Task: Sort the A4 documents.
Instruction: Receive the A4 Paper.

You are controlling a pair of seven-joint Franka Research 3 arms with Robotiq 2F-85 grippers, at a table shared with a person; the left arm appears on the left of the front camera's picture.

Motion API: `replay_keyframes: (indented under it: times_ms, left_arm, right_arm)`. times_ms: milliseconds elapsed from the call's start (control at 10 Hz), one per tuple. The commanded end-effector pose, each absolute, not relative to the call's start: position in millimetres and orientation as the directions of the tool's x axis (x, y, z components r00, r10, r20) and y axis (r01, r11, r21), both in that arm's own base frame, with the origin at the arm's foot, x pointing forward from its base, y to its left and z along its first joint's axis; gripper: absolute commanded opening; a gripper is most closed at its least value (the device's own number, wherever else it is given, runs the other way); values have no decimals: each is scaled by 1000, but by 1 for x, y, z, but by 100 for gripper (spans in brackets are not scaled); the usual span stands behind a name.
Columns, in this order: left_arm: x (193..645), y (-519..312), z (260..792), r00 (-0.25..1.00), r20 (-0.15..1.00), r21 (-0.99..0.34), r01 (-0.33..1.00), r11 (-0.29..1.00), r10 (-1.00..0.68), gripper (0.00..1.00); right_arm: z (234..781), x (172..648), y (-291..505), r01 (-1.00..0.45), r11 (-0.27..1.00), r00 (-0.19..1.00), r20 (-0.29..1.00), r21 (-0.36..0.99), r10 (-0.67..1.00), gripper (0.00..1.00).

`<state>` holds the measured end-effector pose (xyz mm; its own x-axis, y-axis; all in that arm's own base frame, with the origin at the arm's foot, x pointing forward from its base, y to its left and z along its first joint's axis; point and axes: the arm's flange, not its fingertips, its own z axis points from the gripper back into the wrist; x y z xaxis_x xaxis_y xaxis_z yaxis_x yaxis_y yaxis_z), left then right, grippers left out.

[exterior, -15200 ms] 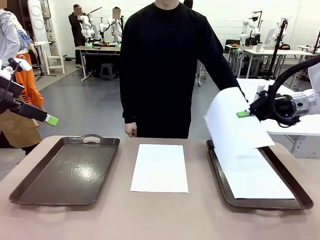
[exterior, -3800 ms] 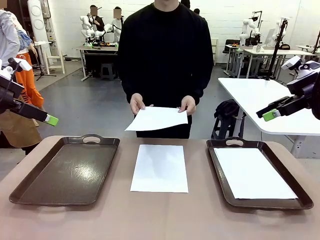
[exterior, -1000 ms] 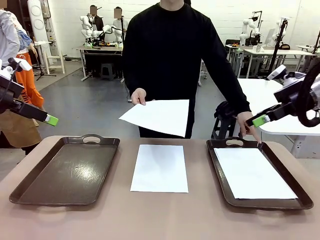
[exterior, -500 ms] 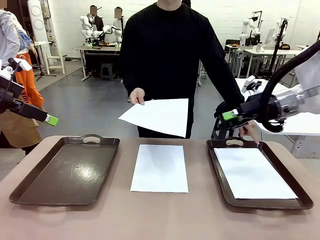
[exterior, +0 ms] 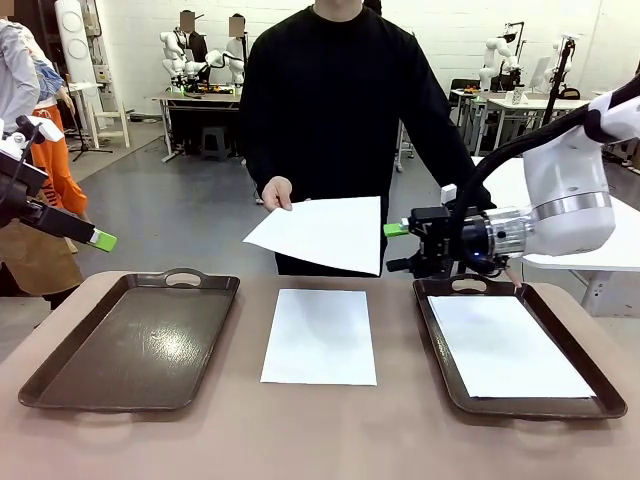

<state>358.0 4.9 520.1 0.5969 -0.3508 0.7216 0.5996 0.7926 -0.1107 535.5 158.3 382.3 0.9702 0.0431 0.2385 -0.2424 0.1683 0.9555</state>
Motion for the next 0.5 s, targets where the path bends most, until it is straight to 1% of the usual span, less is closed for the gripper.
replay_keyframes:
  times_ms: [0,200,400]
  left_arm:
    - [359,7,518,593,727,-119,605,788,-346,100]
    - [359,7,518,593,727,-119,605,788,-346,100]
    - [359,7,518,593,727,-119,605,788,-346,100]
  right_arm:
    - [384,546,176,-182,125,981,189,975,-46,100]
    - [383,560,187,-187,93,976,196,978,-100,100]
    - [381,567,199,-163,72,980,170,984,-100,100]
